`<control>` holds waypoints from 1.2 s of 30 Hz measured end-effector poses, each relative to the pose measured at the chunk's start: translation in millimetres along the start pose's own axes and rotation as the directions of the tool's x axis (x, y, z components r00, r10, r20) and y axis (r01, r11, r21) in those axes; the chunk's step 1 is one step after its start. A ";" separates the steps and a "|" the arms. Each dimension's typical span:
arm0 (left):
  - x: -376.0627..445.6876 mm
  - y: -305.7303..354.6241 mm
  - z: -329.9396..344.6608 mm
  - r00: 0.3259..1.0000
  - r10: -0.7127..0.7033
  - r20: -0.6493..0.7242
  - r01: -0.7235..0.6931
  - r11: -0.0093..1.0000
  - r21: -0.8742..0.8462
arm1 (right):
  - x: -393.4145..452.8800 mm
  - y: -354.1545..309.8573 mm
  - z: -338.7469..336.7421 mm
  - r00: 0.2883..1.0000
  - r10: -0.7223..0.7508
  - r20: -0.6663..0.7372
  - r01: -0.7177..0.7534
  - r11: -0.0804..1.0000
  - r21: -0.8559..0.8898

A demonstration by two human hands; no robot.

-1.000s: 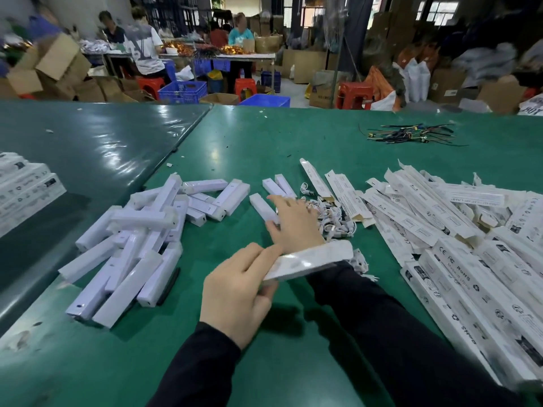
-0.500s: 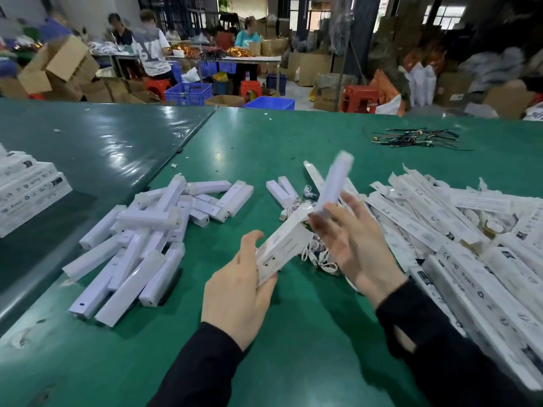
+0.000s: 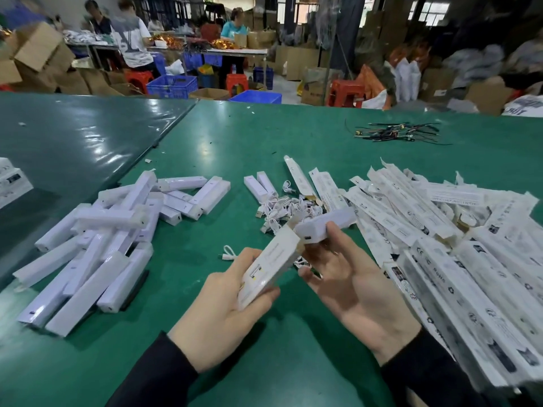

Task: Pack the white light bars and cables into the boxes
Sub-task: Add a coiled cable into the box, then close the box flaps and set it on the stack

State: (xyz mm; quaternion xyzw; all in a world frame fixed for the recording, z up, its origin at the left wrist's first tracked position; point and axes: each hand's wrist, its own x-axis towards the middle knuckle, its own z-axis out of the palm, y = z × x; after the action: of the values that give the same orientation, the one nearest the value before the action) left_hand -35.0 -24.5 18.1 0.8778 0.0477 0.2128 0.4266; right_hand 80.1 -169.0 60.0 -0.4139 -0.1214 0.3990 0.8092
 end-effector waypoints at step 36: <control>-1.5 2.0 -1.6 0.995 -0.036 -0.094 0.052 0.983 0.177 | 4.4 -16.8 -28.0 0.977 -0.211 -0.015 0.210 0.975 -0.071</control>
State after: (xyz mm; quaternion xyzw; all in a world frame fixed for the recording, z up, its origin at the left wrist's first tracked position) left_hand -37.2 -25.0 20.1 0.9009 0.1051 0.2375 0.3477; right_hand 106.9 -187.5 54.8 -0.4309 -0.1693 0.3020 0.8333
